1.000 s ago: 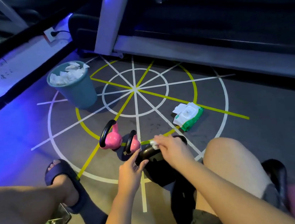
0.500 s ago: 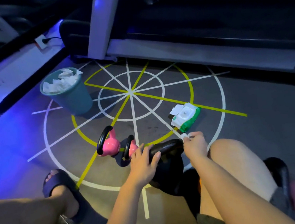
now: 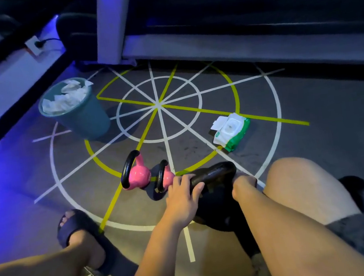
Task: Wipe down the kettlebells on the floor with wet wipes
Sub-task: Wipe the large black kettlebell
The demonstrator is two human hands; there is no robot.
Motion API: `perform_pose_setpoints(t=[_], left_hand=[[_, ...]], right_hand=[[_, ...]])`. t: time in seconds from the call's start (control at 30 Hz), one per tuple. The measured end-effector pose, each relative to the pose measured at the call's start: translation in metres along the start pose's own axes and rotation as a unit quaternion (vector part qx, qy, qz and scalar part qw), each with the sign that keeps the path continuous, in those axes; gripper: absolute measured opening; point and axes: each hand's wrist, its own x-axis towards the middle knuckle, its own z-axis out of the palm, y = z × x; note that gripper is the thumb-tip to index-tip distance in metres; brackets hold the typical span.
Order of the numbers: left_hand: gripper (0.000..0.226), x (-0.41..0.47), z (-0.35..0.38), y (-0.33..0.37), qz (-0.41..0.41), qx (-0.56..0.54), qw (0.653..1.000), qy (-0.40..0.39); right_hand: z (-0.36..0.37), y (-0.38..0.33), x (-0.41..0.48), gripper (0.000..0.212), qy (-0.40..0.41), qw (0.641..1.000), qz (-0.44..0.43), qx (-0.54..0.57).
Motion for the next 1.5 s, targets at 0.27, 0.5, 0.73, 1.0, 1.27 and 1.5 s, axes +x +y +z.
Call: perform_pose_setpoints(t=[0.27,0.5,0.73,1.0,1.27,1.5], left_hand=[[0.042,-0.001,-0.002,0.003,-0.008,-0.005,1.000,-0.007],[0.042,0.000,-0.003,0.003,0.003,0.000,1.000,-0.012],[0.042,0.001,-0.002,-0.002,0.003,-0.006,1.000,-0.005],[0.043,0.000,-0.003,0.001,0.001,-0.009,1.000,-0.006],[0.042,0.000,-0.004,-0.001,0.015,-0.007,1.000,-0.016],[0.054,-0.004,-0.008,-0.002,0.047,0.003,0.999,-0.019]], right_hand=[[-0.002,-0.012,-0.015,0.005,0.019,0.992,0.010,0.126],[-0.016,-0.013,-0.023,0.020,-0.045,0.998,-0.031,0.025],[-0.015,-0.014,-0.026,0.024,-0.002,0.987,-0.145,-0.063],[-0.011,-0.036,-0.073,0.018,-0.058,0.886,-0.351,-0.296],[-0.002,-0.024,-0.091,0.020,-0.189,0.681,-0.475,-0.525],[-0.022,-0.045,-0.056,0.024,-0.069,0.708,-0.463,-0.528]])
